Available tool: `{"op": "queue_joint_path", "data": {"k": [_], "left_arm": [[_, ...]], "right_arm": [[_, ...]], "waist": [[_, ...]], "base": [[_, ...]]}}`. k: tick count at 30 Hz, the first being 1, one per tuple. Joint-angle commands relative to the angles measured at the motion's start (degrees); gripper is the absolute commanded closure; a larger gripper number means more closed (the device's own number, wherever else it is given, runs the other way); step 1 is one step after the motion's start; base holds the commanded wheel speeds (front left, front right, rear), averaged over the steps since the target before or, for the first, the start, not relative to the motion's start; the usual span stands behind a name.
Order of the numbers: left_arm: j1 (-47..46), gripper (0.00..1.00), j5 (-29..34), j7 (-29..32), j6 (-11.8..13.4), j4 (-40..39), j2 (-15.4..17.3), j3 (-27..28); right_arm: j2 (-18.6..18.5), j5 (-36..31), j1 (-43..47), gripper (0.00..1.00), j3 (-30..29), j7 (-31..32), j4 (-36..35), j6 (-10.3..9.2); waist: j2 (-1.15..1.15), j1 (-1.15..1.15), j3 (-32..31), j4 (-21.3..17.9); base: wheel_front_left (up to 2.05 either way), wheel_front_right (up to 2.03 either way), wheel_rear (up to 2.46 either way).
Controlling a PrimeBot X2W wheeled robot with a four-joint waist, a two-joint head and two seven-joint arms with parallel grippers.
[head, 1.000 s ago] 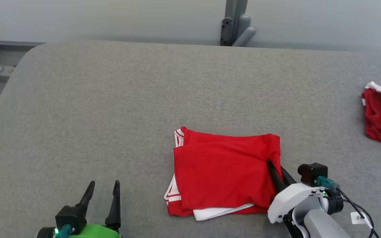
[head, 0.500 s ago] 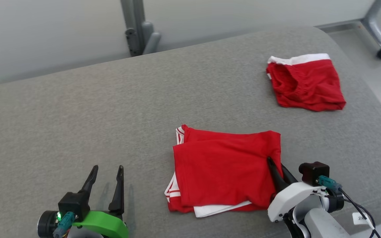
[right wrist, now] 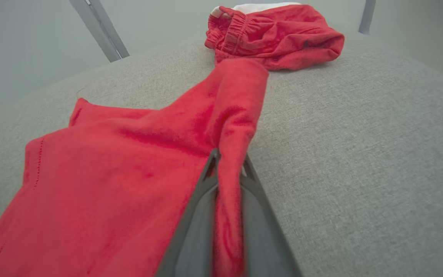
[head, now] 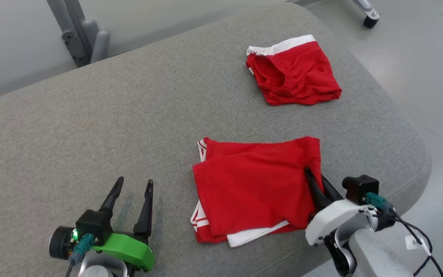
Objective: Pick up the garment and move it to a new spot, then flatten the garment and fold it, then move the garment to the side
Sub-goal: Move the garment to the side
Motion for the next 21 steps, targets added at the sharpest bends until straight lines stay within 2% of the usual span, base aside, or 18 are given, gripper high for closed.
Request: {"op": "queue_joint_path", "data": {"k": [1, 5, 10, 13, 21], "left_arm": [[-1.2, 0.0, 0.0, 0.0, 0.1, 0.1, 0.8, 0.0], [-2.8, 0.0, -0.2, 0.0, 0.1, 0.2, 2.1, -0.6], [-4.3, 0.0, -0.3, 0.0, 0.1, 0.0, 3.0, -1.1], [-5.4, 0.0, -0.4, 0.0, 0.1, -0.3, 3.2, -1.3], [-7.9, 0.0, -0.3, 0.0, 0.1, -1.2, 3.1, -1.2]], "right_arm": [[0.0, -1.3, -2.0, 1.0, 1.0, 0.0, -0.3, -0.06], [0.0, -5.5, -9.0, 1.0, 1.6, 0.0, 0.3, -0.06], [-1.1, -9.0, -16.9, 1.0, -0.9, 0.0, 1.7, -0.07], [-3.0, -11.5, -22.8, 1.0, -4.7, 0.0, 3.6, -0.07], [-12.7, -20.1, -33.4, 1.0, -21.3, 0.0, 12.1, -0.08]], "waist": [[0.07, 0.0, 3.7, 2.2], [0.07, 0.0, 7.2, 6.7], [0.07, 0.0, 10.3, 10.4], [0.07, 0.0, 12.2, 12.9], [0.07, 0.0, 16.0, 17.8]], "base": [[0.0, 0.0, 0.0], [0.0, 0.0, 0.0], [0.0, 0.0, 0.0], [0.0, 0.0, 0.0], [0.0, 0.0, 0.0]]}}
